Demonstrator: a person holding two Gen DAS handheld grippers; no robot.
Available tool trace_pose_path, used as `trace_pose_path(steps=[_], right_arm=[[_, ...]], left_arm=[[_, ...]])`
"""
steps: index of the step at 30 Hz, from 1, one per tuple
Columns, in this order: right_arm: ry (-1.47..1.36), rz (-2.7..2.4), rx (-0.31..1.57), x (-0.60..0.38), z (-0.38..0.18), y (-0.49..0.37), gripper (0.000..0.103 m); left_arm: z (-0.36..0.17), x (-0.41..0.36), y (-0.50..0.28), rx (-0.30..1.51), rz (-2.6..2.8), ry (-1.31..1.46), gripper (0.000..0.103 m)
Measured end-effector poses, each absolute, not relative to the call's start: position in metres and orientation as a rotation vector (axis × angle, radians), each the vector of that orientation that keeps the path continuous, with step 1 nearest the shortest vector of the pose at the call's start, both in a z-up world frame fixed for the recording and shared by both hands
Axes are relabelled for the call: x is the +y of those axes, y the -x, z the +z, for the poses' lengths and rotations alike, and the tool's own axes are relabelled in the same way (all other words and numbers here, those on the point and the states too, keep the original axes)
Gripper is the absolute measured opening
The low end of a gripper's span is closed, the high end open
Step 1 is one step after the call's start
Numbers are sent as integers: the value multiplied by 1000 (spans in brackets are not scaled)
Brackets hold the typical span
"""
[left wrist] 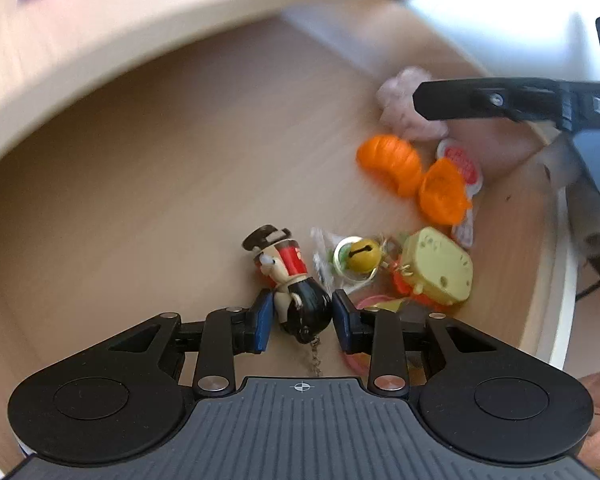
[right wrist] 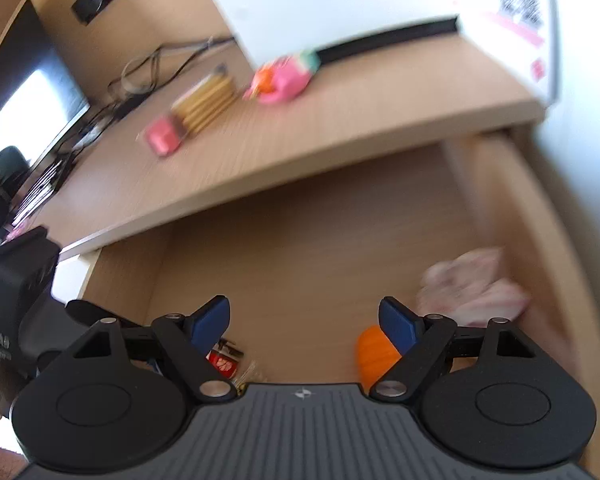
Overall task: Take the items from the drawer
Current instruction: 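Lower the left gripper into the drawer and grasp the black-red figurine keychain, then grasp the pink-yellow cake toy with the right gripper while the left holds the figurine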
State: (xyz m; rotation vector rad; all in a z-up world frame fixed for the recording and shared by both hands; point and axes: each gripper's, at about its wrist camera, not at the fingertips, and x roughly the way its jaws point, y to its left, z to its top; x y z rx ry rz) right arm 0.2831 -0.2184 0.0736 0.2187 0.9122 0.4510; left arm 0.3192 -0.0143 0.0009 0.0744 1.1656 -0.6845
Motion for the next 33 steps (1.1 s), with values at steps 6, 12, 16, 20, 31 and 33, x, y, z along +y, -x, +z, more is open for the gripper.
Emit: trace_pose_path(steps=[6,12,16,20,31,33], right_arm=[[-103,211,788,-227,114,-280,101],[43,342,1115,-191,103,-299,101],[145,447,1290,-153,79,-294,97],[146,556,1447,-125,56,-290,84],[142,658,1453,-104,65,-277,59],[112,666,1473,-103,63,-275,59]], left_arm=[[24,-16,-297,914,-781,-203,35],[22,-5,-312,915,-762,-48,35],[18,6,-324,943,-671,71,35],[19,12,-325,920,-649,108,35],[16,23,-329,964,-632,176,35],[15,21,-330,966,-627,173,35]])
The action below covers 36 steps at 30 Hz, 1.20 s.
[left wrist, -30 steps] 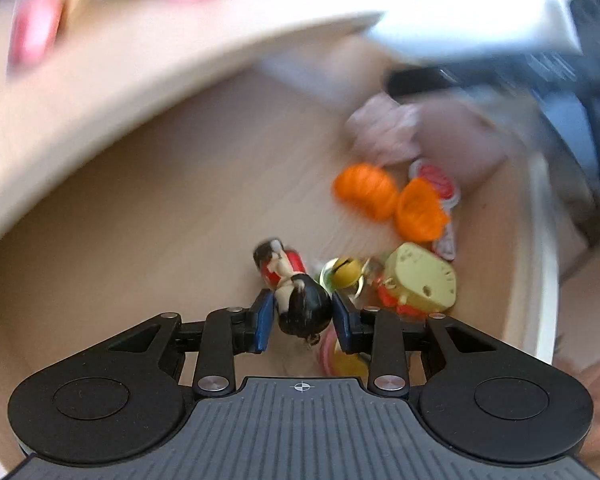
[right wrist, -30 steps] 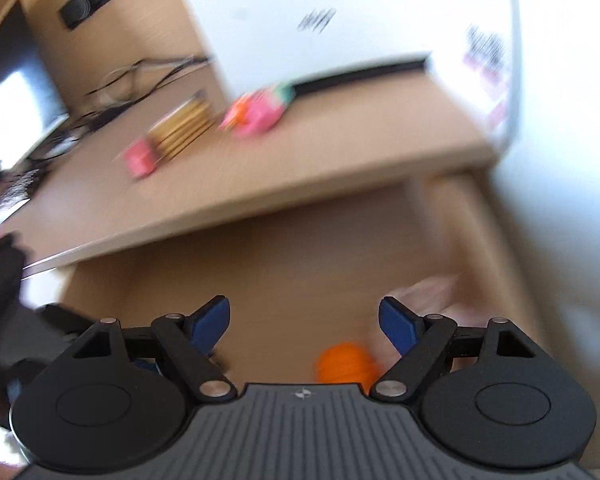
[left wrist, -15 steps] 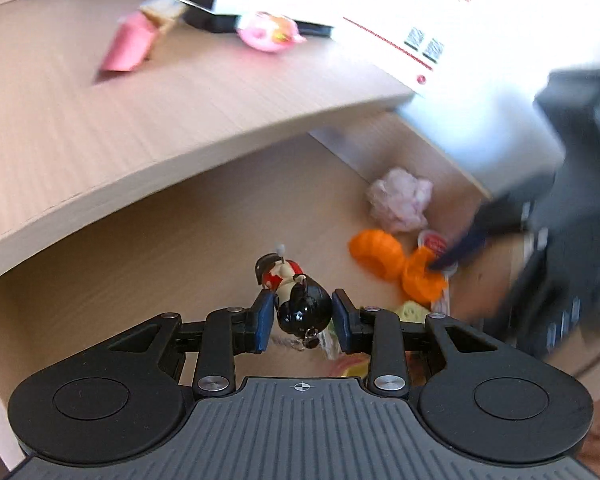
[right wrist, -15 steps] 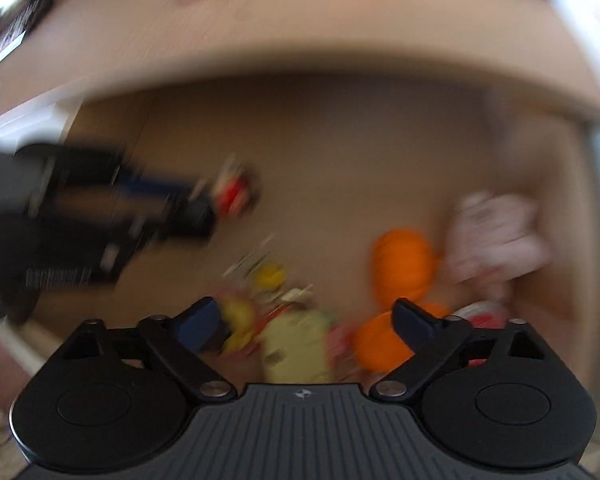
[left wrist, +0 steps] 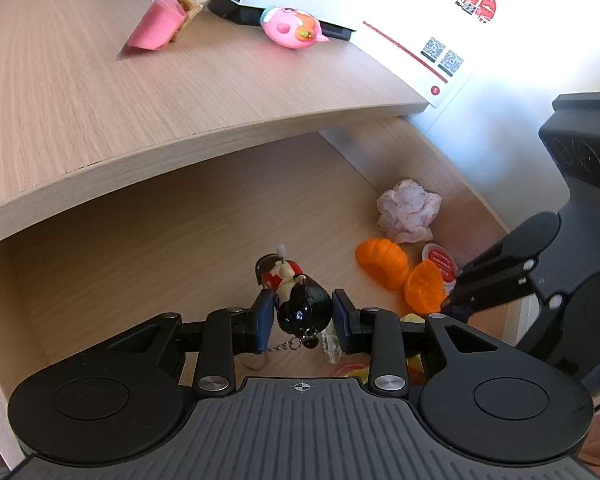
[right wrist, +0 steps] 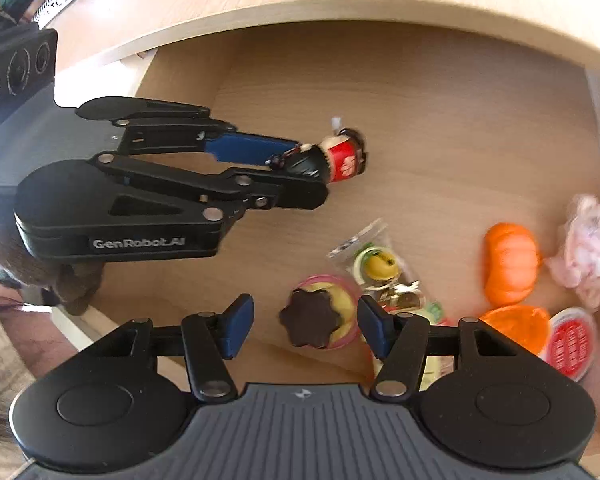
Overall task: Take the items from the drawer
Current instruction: 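Grasp the pink-yellow cake toy with the right gripper while the left holds the figurine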
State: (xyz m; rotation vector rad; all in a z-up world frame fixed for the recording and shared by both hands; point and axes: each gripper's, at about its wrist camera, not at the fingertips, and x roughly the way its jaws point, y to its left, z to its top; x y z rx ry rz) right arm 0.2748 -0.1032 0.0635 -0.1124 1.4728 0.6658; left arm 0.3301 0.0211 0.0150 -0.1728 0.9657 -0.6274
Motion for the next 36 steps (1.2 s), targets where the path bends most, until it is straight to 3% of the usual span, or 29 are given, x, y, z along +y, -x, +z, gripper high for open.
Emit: trace_pose_path(steps=[7,9,12,24,36], right_arm=[[238,640,1519,-84,43,-267,58],[269,635,1533,-83,37,-264,46],[266,631,1514,-87,41,-260,44],[135,565,1276,-137,81,-237,42],[-91,516,1028,-197,106,-290,42]], left_arm=[[14,18,-329,956,-603,146,35],[14,16,-329,960,-606,137,35],[12,16,-330,969,-604,132,35],[7,6,-330,1011,-567,70,35],[29,0,-300,1120,-677,-70,35]])
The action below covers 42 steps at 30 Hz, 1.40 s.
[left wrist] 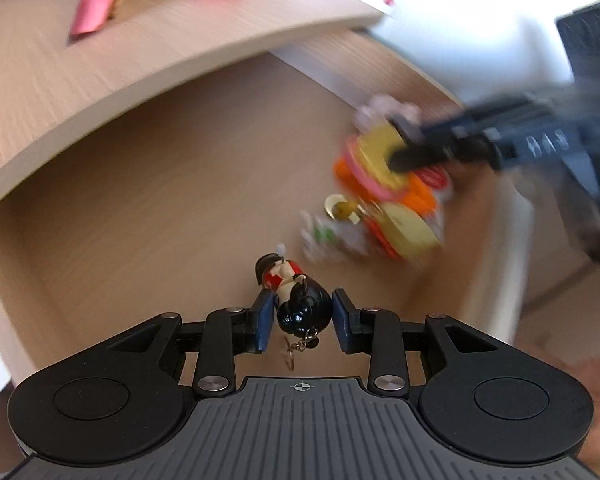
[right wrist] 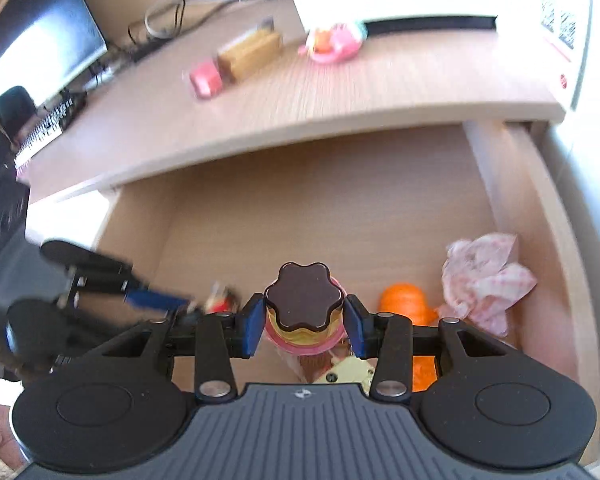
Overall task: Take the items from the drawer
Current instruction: 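Grasp the pink-yellow cake toy with the right gripper while the left holds the figurine, then carry the figurine and cake toy onto the desktop and open both grippers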
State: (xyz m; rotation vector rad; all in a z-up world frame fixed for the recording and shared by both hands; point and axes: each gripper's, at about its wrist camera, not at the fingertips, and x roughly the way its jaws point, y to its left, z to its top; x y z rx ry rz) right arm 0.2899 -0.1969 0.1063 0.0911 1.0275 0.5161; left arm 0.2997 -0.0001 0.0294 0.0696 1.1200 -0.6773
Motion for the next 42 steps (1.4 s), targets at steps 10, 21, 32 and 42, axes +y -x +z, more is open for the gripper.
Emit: trace_pose_path(steps=[10,21,32,42], right_arm=[[-205,593,789,-216,168,-266,42],[-185,573,707,-169,200,-368,42],[-44,560,827,-110,149,-411,46],[-66,521,715,-162,190,-361,76]], left_arm=[[156,46,-296,698,-692,89,35],[139,64,-394,592,-338,-7,35],[88,108,-422,725,-242,147,34],[134,93,-356,445,-236,103,34]])
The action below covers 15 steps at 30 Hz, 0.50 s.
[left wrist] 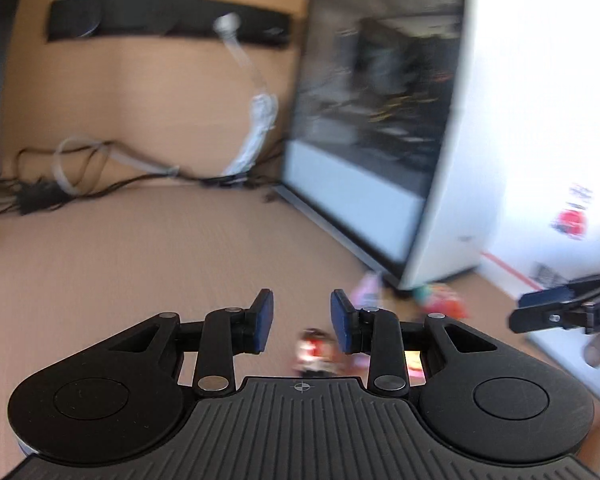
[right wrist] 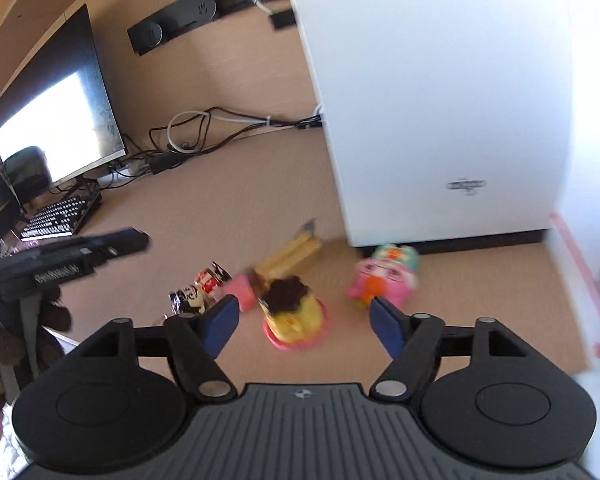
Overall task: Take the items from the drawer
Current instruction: 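Carry the figurine and cake toy onto the desktop and open both grippers, then lower the right gripper into the drawer and grasp the yellow cheese keychain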
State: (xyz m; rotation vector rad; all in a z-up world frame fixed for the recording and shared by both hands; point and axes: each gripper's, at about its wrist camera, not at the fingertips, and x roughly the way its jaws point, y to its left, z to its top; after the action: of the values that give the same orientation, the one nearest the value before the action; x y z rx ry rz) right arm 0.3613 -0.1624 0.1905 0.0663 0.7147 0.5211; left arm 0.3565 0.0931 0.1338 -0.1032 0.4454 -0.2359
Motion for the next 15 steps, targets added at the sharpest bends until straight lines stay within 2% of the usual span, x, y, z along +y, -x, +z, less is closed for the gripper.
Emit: trace_pose_path(steps=[3,11,15], right_arm=[[-47,480,723,-182,191,-339,77],[-84,390,781,-226,158,-295,81],[-48,352,802,-235,138,-290,81]], left_arm=[[129,65,-347,510,-417,79,34],[56,-36,-338,944,-793,-66,34],[14,-53,-353,1216,-814,47,34]])
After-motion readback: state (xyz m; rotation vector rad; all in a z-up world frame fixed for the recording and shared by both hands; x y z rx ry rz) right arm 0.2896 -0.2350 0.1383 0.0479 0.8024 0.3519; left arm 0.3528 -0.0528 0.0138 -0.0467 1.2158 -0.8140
